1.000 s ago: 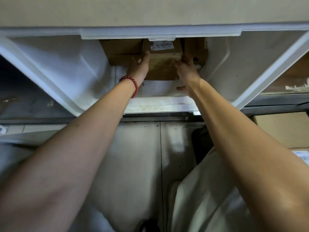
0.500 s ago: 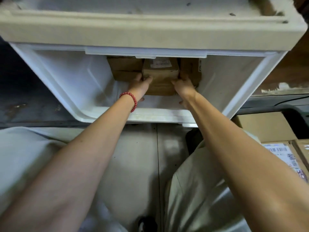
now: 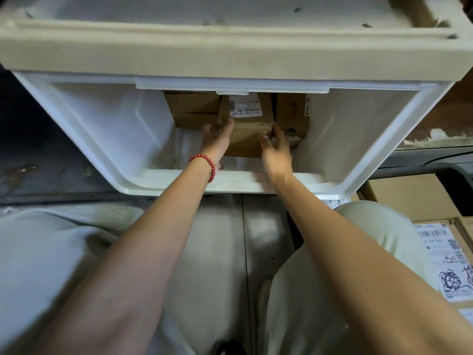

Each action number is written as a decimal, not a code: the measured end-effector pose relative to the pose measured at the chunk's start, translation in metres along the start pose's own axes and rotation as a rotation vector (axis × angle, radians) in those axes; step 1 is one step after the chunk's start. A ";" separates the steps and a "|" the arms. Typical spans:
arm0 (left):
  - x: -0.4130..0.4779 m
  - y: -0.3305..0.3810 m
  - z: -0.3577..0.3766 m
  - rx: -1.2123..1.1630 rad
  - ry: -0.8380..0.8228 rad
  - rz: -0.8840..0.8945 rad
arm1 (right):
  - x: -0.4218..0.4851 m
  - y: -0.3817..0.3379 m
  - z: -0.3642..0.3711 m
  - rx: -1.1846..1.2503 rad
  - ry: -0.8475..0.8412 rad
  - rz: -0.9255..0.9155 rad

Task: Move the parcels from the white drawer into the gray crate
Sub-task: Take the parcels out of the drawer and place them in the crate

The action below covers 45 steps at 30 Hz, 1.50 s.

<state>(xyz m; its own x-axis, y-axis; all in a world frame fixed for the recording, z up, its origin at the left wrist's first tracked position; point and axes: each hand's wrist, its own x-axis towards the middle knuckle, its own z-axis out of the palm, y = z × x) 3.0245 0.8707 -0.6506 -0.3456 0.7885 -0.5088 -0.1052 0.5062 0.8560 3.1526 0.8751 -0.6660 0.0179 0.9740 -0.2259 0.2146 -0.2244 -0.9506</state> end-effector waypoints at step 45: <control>-0.197 -0.047 -0.062 -0.148 -0.052 0.160 | -0.153 -0.025 -0.035 0.260 -0.191 0.056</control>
<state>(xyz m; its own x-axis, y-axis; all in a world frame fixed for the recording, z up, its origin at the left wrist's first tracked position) 3.0396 0.6704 -0.5848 -0.3211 0.8736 -0.3658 -0.1902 0.3189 0.9285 3.1789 0.7329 -0.6002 -0.1662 0.9420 -0.2915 -0.0385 -0.3016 -0.9527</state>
